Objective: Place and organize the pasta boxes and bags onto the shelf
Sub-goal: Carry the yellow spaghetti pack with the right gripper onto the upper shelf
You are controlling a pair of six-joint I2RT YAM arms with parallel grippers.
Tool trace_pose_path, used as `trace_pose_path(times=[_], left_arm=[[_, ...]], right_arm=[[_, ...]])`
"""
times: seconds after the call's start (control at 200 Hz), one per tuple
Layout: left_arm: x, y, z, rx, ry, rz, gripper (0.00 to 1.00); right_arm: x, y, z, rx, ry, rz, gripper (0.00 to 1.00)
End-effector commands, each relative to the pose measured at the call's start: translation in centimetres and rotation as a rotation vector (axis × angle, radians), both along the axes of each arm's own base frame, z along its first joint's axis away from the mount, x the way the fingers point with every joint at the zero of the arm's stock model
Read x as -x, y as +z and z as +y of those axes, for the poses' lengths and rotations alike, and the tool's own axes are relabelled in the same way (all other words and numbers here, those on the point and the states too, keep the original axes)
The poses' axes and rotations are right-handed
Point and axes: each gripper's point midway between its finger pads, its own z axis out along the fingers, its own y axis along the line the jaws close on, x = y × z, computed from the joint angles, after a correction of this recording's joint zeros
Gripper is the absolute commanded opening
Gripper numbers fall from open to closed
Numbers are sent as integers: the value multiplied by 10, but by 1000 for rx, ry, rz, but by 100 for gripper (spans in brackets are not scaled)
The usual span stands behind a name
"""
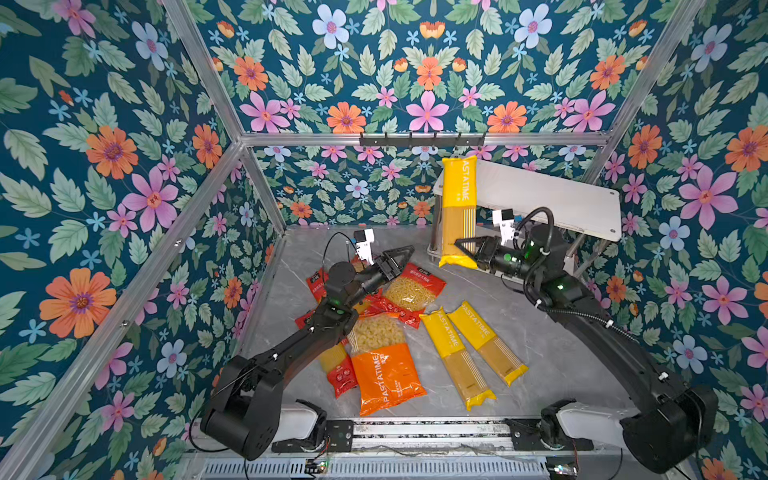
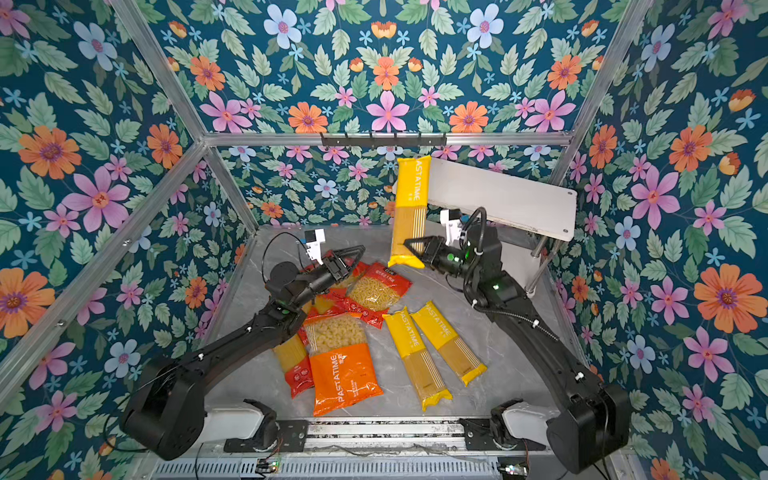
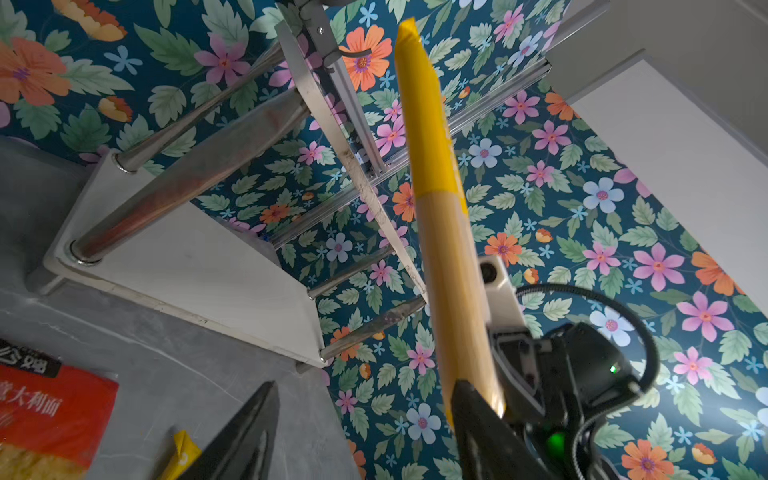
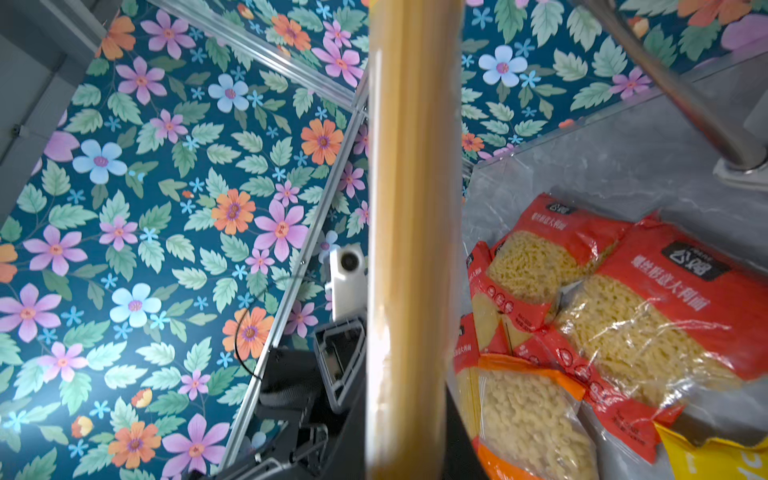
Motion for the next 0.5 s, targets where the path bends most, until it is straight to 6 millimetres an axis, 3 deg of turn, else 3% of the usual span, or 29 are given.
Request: trace_pose_path(times=[0.0,0.135,0.495], left_arm=[[-1,-37,7,-64,52,67,68],[11,-58,3,-35,40,114,68],[21,-81,2,-74,45,140,67]], right_arm=[[-31,43,-13,-60,-125,-39,2],[-65,66,-11,-101,-187,25,3],[-106,45,-22,-136,-334,158,6]])
